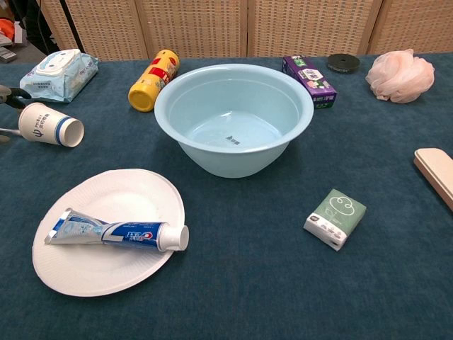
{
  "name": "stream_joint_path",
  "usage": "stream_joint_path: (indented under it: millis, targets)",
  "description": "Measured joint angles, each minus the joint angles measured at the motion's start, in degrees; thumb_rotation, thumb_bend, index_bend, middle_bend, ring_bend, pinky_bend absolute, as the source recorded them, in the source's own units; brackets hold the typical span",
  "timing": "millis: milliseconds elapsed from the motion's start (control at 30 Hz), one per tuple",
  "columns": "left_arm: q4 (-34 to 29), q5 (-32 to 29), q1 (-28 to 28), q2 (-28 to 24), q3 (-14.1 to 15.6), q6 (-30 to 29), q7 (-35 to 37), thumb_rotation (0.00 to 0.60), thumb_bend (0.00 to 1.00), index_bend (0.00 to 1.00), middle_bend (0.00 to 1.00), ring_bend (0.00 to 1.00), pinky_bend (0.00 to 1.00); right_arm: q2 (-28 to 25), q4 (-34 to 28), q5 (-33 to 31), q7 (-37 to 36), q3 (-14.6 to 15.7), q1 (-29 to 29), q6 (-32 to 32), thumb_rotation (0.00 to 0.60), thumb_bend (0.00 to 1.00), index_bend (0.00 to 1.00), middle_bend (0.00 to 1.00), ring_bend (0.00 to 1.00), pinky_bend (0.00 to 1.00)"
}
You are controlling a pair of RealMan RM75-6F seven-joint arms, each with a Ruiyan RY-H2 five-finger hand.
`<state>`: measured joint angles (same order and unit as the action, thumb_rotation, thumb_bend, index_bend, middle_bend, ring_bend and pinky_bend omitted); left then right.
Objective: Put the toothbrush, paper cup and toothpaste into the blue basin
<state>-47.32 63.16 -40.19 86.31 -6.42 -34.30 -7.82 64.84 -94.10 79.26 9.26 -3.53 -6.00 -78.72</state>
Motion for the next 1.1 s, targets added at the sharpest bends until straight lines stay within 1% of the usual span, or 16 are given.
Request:
stream_joint_path:
  millis: [367, 567, 933, 1100]
  targets:
    - [1.96, 0.72, 0.37, 2.26, 0.01, -2.09, -0.8, 0.6, 0.4, 0.44, 0.0, 0.0, 0.03, -0.18, -0.29, 0.29, -0.06, 0.03, 0.15, -0.46, 0.6, 0.1, 0.0, 0.0, 0.0, 0.0]
    - [3.47, 1.58, 0.76, 3.61, -0.09, -3.91, -0.69, 0.6, 0.42, 0.49, 0.0, 0.0, 0.03, -0.19, -0.37, 0.43, -0.07, 0.09, 0.17, -0.5, 0.6, 0.1, 0.0, 0.0, 0.0, 0.0]
    - [6.87, 3.48, 1.54, 6.59, 0.45, -5.89, -1.32, 0.6, 0.42, 0.5, 0.0, 0.0, 0.03, -0.38, -0.71, 0.8, -0.18, 0.14, 0.35, -0.98, 0.6, 0.1, 0.0, 0.0, 0.0, 0.0]
    - [8.43, 4.48, 1.94, 7.72, 0.57, -7.41, -1.1, 0.6, 0.43, 0.55, 0.01, 0.0, 0.03, -0.4, -0.79, 0.97, -0.2, 0.19, 0.37, -1.04, 0.6, 0.11, 0.0, 0.0, 0.0, 0.0]
